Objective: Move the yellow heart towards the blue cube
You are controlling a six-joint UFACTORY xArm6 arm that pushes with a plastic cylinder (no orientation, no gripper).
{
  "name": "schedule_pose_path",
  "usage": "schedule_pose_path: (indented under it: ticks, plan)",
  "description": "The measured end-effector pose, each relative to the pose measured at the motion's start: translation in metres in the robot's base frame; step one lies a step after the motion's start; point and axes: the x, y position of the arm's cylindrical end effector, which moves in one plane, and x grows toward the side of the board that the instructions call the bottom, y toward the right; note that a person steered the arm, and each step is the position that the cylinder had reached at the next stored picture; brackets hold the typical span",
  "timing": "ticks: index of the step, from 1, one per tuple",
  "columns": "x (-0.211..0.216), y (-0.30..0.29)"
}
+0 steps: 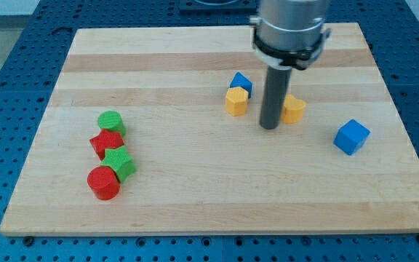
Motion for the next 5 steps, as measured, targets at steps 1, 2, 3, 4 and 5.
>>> schedule_pose_path:
  ticks: [1,2,3,4,5]
  plan:
    - [-0.015,-0.01]
    - [-0.031,0.018]
    - [-0.031,0.069]
    - [-0.029,0.1]
    - [-0.035,0.1]
